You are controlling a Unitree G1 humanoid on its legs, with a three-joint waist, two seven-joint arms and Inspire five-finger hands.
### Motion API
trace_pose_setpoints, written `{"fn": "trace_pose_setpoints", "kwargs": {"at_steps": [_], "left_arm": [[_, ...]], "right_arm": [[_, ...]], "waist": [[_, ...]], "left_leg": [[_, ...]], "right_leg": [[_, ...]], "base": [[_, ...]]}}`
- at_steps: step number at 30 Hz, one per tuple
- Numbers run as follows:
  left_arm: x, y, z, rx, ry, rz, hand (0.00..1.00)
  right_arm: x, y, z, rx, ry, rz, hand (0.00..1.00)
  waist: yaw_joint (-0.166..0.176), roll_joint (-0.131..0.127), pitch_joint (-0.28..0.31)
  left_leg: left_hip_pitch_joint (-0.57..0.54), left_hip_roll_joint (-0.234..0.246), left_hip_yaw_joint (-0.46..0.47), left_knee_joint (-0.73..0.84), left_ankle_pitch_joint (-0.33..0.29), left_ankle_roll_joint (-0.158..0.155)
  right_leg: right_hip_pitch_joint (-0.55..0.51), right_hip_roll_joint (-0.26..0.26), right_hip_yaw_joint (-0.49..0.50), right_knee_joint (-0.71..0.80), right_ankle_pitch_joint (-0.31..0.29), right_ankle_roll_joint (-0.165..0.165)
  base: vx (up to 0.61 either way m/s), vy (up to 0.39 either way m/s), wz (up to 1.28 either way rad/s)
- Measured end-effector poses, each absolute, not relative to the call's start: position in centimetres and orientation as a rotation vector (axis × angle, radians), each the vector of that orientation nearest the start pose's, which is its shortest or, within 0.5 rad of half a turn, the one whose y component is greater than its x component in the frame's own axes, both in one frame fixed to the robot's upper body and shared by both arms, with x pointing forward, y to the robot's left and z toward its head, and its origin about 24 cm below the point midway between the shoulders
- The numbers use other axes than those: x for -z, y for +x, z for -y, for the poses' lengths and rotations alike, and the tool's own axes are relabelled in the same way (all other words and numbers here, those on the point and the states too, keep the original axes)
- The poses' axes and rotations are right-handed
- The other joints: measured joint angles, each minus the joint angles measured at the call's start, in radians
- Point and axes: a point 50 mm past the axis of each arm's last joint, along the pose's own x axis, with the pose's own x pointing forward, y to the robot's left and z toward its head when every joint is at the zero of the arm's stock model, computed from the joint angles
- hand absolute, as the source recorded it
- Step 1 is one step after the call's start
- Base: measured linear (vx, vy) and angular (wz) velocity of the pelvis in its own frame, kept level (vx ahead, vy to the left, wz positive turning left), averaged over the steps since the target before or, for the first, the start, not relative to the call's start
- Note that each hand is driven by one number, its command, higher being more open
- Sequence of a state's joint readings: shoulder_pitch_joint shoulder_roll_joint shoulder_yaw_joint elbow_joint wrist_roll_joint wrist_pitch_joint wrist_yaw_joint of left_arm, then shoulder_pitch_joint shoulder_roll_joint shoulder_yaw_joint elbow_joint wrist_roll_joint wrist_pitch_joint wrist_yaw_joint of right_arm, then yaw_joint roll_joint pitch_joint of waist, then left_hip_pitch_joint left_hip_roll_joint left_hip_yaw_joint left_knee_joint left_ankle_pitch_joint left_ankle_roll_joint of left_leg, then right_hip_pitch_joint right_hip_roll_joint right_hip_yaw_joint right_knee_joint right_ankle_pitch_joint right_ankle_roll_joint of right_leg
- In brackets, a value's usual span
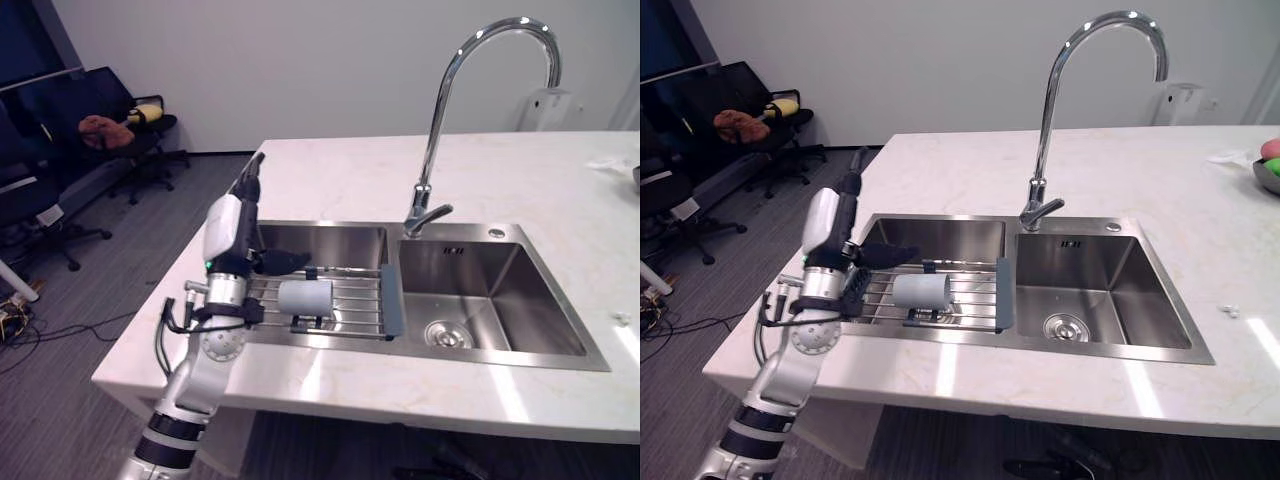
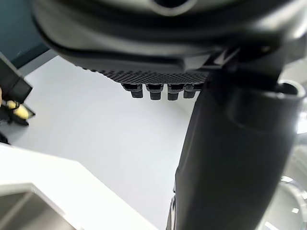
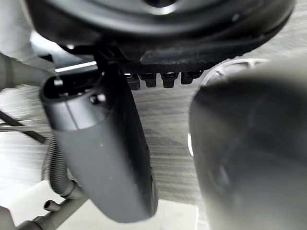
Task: Walk over to the sink, pick up the cup, carry it to the dishwasher, place the cup inside the dishwasher, then close the dishwasher door
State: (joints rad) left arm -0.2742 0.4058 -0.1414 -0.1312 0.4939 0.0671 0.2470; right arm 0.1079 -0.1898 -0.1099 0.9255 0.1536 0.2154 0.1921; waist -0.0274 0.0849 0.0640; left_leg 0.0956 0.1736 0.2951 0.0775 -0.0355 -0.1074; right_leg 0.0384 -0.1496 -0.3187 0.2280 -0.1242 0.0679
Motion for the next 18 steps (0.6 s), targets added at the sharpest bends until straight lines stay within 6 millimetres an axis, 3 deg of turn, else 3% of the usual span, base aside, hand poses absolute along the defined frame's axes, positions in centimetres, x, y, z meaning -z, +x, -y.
{"fn": "trace_pose_setpoints", "kwargs": {"at_steps": [5,12,14,18], "left_arm": [[-16.2,31.0,-18.3,-0.093,0.998,0.422,1.0],[-17.3,31.3,-16.7,0.27,1.177,0.44,1.0],[-17.5,31.4,-16.1,0.385,1.166,0.428,1.0],[-17.6,31.7,-16.1,0.446,1.133,0.392,1.0]], "right_arm": [[15.4,9.2,22.6,0.126,0.168,-1.207,1.0],[15.5,9.0,22.5,0.081,0.148,-1.229,1.0],[15.5,8.9,22.8,0.084,0.142,-1.24,1.0],[15.6,7.6,23.4,0.102,0.134,-1.271,1.0]], "waist": [[-0.022,-0.001,0.001],[-0.054,0.004,0.002],[-0.07,0.014,-0.001],[-0.074,0.029,-0.004]], "left_leg": [[0.039,-0.028,0.006,-0.038,0.018,0.002],[0.072,-0.021,0.017,-0.074,0.06,-0.003],[0.079,-0.017,0.019,-0.081,0.06,-0.003],[0.089,-0.013,0.02,-0.1,0.06,-0.003]], "right_leg": [[0.05,-0.007,0.007,-0.062,0.01,0.007],[0.082,0.009,0.023,-0.11,0.026,0.001],[0.083,0.015,0.027,-0.111,0.03,0.0],[0.083,0.029,0.042,-0.128,0.051,0.001]], "base": [[0.1,0.047,0.03],[0.0,-0.048,-0.08],[-0.05,-0.026,-0.05],[-0.08,-0.004,-0.11]]}}
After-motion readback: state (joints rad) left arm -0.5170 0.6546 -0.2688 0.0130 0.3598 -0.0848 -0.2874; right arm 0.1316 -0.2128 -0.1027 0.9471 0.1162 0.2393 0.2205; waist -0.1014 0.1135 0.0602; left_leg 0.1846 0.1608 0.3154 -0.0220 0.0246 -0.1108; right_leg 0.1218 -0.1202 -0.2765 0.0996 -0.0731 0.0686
